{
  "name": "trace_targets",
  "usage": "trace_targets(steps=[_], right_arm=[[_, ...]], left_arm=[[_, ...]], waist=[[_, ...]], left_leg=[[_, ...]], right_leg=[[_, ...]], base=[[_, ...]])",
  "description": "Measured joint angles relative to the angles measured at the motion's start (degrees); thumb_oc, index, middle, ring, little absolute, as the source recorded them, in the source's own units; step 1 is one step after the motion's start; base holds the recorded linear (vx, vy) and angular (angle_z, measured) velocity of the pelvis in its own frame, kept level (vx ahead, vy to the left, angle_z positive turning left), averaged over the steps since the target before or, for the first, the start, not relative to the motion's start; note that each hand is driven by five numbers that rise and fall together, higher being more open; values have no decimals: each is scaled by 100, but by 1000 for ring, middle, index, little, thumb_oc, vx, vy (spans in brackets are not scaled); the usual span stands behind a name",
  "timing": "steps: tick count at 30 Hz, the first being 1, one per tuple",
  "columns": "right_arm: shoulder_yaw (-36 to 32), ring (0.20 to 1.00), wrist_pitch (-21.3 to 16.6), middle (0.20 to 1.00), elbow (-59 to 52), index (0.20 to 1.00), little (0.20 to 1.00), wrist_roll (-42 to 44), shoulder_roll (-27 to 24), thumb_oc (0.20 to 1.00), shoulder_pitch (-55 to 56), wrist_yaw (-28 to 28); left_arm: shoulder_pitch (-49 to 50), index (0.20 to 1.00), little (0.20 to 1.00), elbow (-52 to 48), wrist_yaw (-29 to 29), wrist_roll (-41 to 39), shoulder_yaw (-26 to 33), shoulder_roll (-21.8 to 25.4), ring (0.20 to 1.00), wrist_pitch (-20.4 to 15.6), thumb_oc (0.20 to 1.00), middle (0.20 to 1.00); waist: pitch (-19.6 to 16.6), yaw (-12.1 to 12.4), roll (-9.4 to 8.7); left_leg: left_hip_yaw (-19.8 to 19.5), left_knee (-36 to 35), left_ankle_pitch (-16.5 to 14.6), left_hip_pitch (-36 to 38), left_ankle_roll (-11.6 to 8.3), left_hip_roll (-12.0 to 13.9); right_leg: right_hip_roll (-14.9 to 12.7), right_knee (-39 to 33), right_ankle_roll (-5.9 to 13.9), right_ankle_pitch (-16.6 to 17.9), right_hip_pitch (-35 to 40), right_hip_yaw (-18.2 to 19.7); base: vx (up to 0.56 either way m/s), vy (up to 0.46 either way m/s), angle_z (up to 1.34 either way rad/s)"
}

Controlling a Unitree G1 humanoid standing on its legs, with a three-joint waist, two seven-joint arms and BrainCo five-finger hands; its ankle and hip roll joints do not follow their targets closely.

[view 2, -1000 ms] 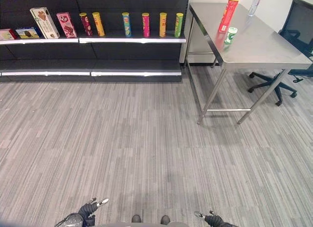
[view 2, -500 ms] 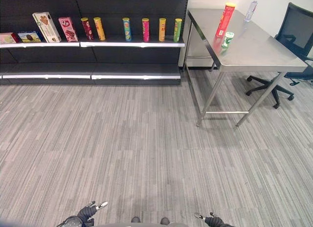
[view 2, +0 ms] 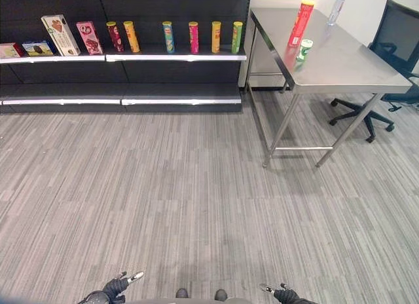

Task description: Put the goods on the table back onto the shelves and tidy them up.

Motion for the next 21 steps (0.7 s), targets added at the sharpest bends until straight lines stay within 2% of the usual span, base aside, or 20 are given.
trace_targets(steps=[1, 2, 3, 5, 6, 7, 8, 10, 12, 13, 15, 17, 18, 19, 20, 21], right_arm=[[0, 1000, 0, 1000, 14, 1000, 1000, 10, 28, 1000, -51, 6], [6, 1000, 0, 1000, 43, 1000, 1000, 91, 44, 1000, -93, 9], [3, 1000, -16, 1000, 45, 1000, 1000, 106, 2, 1000, -123, 4], [3, 1000, 3, 1000, 65, 1000, 1000, 108, -16, 1000, -126, 2], [6, 1000, 3, 1000, 71, 1000, 1000, 109, -19, 1000, -139, 2], [9, 1000, -1, 1000, 66, 1000, 1000, 109, -43, 1000, -161, 4], [45, 1000, 4, 1000, 70, 1000, 1000, 107, -83, 1000, -251, -1], [52, 1000, -3, 1000, 56, 1000, 1000, 108, -149, 1000, -462, -8], [91, 1000, -4, 1000, 46, 1000, 1000, 106, -211, 1000, -586, -14], [94, 1000, -4, 1000, 84, 1000, 1000, 103, -221, 1000, -645, -19], [95, 1000, -6, 1000, 86, 1000, 1000, 98, -211, 1000, -579, -7], [103, 1000, -42, 1000, 93, 1000, 1000, 85, -202, 1000, -561, 12], [129, 1000, -46, 1000, 106, 1000, 1000, 85, -200, 1000, -488, 11], [203, 1000, -60, 1000, 107, 1000, 1000, 85, -180, 1000, -365, 15], [181, 1000, -58, 1000, 126, 1000, 1000, 72, -113, 1000, -303, 31], [132, 1000, -79, 1000, 235, 1000, 1000, 37, -17, 1000, -255, 28]], left_arm=[[-56, 1000, 1000, 54, 5, -19, 14, 13, 1000, -2, 1000, 1000], [-148, 1000, 1000, 106, 12, -22, 13, -15, 1000, 2, 1000, 1000], [-135, 1000, 1000, 155, 4, -22, 4, -82, 1000, 6, 1000, 1000], [-171, 1000, 1000, 208, 4, -62, 5, -138, 1000, 8, 1000, 1000], [-176, 1000, 1000, 213, 4, -155, 6, -156, 1000, 7, 1000, 1000], [-179, 1000, 1000, 218, 5, -225, 1, -190, 1000, 7, 1000, 1000], [-205, 1000, 1000, 231, 7, -228, -4, -217, 1000, 7, 1000, 1000], [-221, 1000, 1000, 220, 7, -239, -14, -269, 1000, 8, 1000, 1000], [-245, 1000, 1000, 213, 6, -240, -11, -296, 1000, 10, 1000, 1000], [-254, 1000, 1000, 213, 11, -241, 11, -294, 1000, 8, 1000, 1000], [-190, 1000, 1000, 218, 12, -241, 50, -293, 1000, 11, 1000, 1000], [-179, 1000, 1000, 331, 13, -242, 239, -313, 1000, 37, 1000, 1000], [-176, 1000, 1000, 329, 15, -241, 243, -298, 1000, 41, 1000, 1000], [-149, 1000, 1000, 246, 29, -242, 267, -268, 1000, 25, 1000, 1000], [-197, 1000, 1000, 211, 31, -239, 285, -202, 1000, 12, 1000, 1000], [-169, 1000, 1000, 154, 34, -238, 287, -167, 1000, 5, 1000, 1000]], waist=[[69, 4, -69], [164, 75, -203], [203, 79, -194], [240, 92, -149], [264, 111, -138], [272, 131, -105], [313, 143, -39], [448, 198, 107], [531, 289, 229], [572, 319, 301], [523, 454, 329], [474, 530, 302], [411, 522, 231], [317, 523, 77], [319, 498, -54], [281, 450, -111]], left_leg=[[-31, 423, -16, -227, -25, -27], [-136, 1313, 57, -730, -190, -93], [-230, 1733, -4, -996, -207, -85], [-309, 1700, -48, -1142, -198, -71], [-325, 1455, -40, -1156, -211, -57], [-352, 839, 32, -1163, -262, -18], [-337, 169, 232, -1198, -407, 78], [-308, -651, 478, -1328, -664, 299], [-295, -961, 620, -1450, -761, 445], [-200, -960, 631, -1525, -777, 559], [-73, -947, 627, -1466, -768, 674], [1, -608, 596, -1314, -685, 630], [75, -495, 767, -1267, -448, 433], [231, -518, 887, -1193, -226, 248], [283, -517, 826, -1067, 10, 87], [360, -573, 762, -885, 325, 9]], right_leg=[[-50, 54, -40, -22, -31, -2], [-186, 108, -167, 5, -53, 19], [-174, 67, -233, 27, -38, 6], [-165, -34, -294, 29, 26, -21], [-174, -34, -297, 26, 21, -15], [-183, -34, -297, 25, -23, 2], [-166, -34, -283, 13, -67, 19], [-119, -37, -250, -20, -48, 153], [-93, -36, -220, -105, 37, 313], [-85, -35, -112, -220, 170, 394], [-114, -37, -62, -309, 246, 646], [-344, -37, 33, -536, 426, 945], [-576, -33, 157, -704, 551, 1007], [-794, 33, 355, -760, 601, 1009], [-969, 352, 576, -785, 581, 888], [-1058, 966, 801, -951, 463, 763]], base=[[70, -51, -2], [132, -61, -7], [173, -28, -11], [247, 9, 13], [314, 41, 11], [355, 47, -1], [406, 51, -6], [456, 68, -26], [493, 119, -42], [525, 157, -48], [483, 181, -68], [390, 159, -89], [335, 127, -74], [582, 243, -49], [252, 119, -36], [424, 255, -29]])
